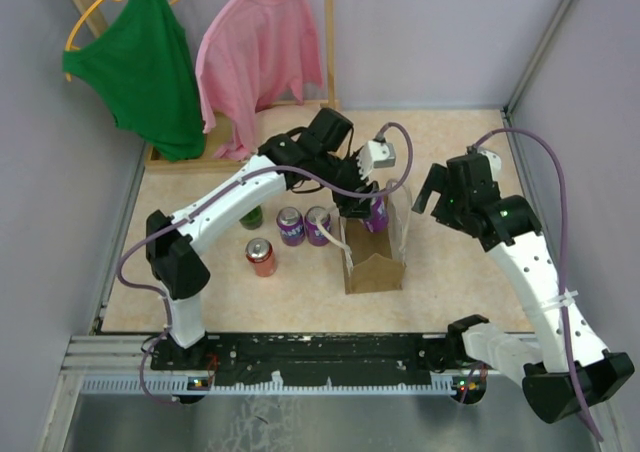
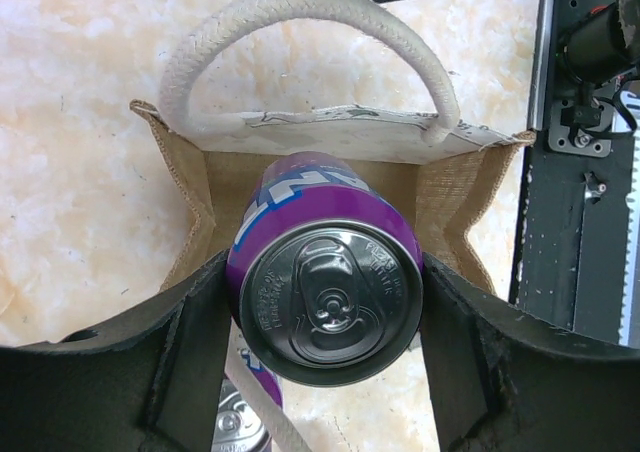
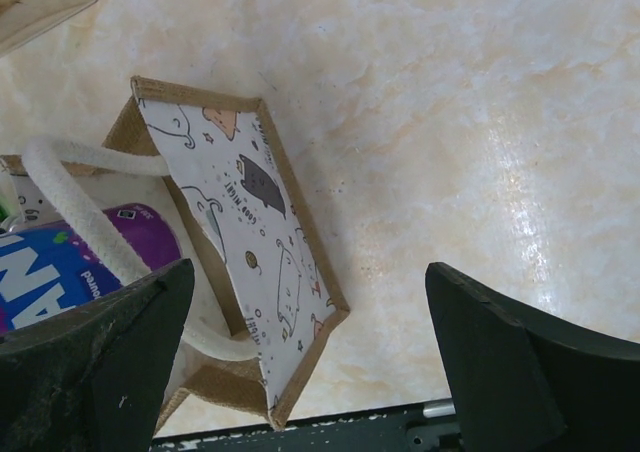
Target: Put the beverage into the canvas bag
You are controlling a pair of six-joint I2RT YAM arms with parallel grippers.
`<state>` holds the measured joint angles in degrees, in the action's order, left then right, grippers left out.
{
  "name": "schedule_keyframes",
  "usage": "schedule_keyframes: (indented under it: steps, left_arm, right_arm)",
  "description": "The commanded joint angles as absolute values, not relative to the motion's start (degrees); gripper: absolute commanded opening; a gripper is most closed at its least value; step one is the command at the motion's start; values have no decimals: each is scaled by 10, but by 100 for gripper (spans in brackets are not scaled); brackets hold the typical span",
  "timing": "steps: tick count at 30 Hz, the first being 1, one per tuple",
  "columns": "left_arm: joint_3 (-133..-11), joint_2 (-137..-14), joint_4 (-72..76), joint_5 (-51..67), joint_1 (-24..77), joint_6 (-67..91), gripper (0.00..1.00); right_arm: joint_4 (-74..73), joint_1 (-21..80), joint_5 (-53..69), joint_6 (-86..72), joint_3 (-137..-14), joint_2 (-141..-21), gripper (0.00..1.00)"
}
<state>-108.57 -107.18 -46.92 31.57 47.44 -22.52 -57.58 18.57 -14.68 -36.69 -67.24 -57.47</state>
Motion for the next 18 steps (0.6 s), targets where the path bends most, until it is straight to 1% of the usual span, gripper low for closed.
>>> schedule_keyframes:
  steps: [1,10,18]
  left_arm:
    - [-1077,-1080,-408,328,483,-212,0]
    - [-1042,-1095,-374,311,486,-204,0]
    - [-1046,-1131,-347,282,487,-191,0]
  right_arm:
    - [-566,181,-145,-373,-672,-564,99]
    - [-569,181,-147,-375,-664,-557,99]
    - [-566,181,-145,-377,-660,-557,99]
